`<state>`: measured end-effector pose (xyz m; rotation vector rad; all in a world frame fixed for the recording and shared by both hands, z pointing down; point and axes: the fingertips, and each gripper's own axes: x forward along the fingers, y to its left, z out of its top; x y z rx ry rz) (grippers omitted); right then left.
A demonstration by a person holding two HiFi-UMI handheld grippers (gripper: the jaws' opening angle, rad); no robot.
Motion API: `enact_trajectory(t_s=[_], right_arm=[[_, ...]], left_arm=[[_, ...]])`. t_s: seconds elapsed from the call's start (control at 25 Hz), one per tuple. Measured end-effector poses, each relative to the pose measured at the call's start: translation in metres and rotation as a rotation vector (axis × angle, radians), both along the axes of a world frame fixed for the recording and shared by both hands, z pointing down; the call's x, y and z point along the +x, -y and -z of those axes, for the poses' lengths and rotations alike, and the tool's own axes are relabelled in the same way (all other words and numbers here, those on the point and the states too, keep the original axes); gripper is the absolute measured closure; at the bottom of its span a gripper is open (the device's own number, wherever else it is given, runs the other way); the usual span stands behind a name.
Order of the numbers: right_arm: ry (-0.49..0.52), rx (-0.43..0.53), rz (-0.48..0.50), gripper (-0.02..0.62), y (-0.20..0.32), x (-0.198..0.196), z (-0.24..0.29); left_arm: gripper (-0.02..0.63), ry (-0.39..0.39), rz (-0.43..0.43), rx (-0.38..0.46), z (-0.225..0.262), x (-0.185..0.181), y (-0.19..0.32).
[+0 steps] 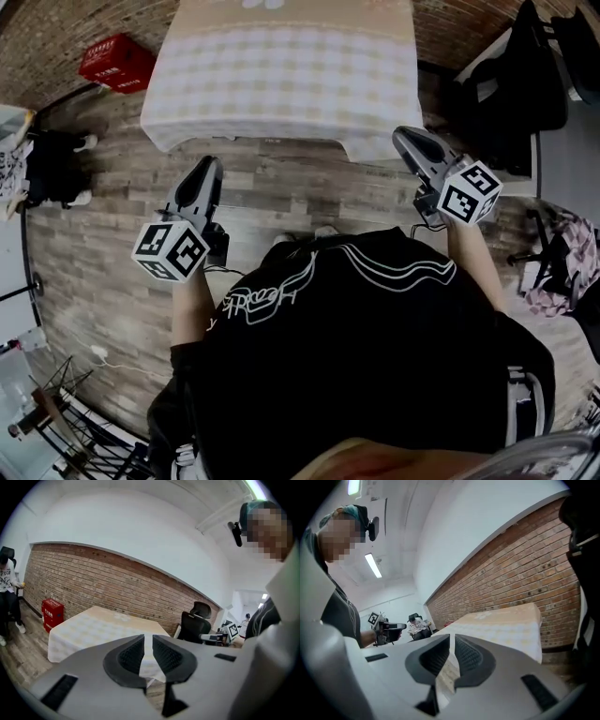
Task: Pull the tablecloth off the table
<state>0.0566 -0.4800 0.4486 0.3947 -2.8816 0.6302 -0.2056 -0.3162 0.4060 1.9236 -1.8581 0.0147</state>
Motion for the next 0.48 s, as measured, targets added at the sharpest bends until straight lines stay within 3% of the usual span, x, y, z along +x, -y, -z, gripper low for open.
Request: enact_trajectory(t_s=[0.36, 0.48], right_arm=[[-0.127, -0.055, -0.222, 0.588, 0.015, 0.028, -0.047], [-0.153, -0.062, -0.283, 0.504, 0.016, 0.028, -0.059]], left_arm=[[0.536, 0.018, -0.017, -0.086, -0.043, -0.070, 0.015], [0.504, 0.022, -0.034, -0.130, -0.061, -0.105, 0.022]])
